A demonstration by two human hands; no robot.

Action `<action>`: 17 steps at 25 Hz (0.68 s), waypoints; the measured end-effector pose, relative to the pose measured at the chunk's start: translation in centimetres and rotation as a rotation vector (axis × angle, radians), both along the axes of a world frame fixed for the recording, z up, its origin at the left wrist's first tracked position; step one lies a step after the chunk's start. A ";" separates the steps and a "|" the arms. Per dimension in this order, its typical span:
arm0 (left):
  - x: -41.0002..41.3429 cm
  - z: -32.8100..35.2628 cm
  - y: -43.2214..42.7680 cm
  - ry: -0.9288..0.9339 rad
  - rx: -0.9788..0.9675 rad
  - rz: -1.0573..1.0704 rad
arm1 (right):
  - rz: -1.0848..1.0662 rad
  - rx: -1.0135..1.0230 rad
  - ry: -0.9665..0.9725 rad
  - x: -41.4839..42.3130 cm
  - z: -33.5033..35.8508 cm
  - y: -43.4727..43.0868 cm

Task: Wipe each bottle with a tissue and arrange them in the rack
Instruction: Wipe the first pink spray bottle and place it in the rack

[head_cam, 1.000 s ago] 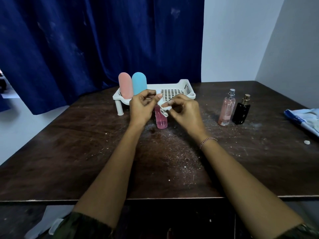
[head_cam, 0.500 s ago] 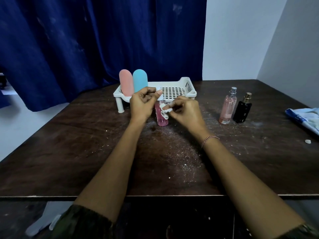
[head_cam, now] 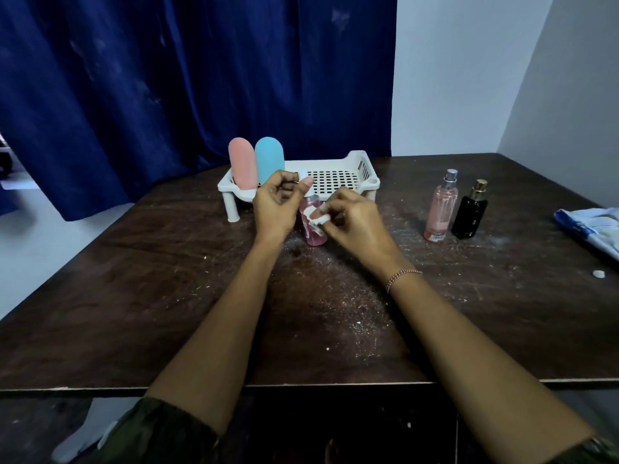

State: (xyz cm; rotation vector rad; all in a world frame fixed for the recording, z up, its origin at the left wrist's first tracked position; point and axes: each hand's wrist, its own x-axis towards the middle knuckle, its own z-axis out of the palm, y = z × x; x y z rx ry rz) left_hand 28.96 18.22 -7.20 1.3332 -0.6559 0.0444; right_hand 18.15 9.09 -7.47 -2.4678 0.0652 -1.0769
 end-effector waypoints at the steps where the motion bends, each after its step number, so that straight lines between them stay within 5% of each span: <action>1: -0.1 0.0 -0.1 -0.014 0.001 -0.001 | -0.005 -0.021 -0.059 0.1 0.0 0.2; 4: -0.3 0.0 -0.4 -0.052 0.013 -0.001 | -0.025 -0.023 -0.137 0.2 -0.1 0.5; 9: 0.0 0.0 0.0 0.040 -0.030 0.060 | -0.003 -0.063 0.054 0.3 -0.5 0.5; 14: -0.3 0.2 -0.2 0.034 -0.025 0.055 | -0.012 -0.064 -0.039 0.2 -0.2 0.9; 17: 0.0 0.1 -0.1 0.047 -0.032 0.064 | -0.024 -0.017 0.063 0.3 -0.3 0.8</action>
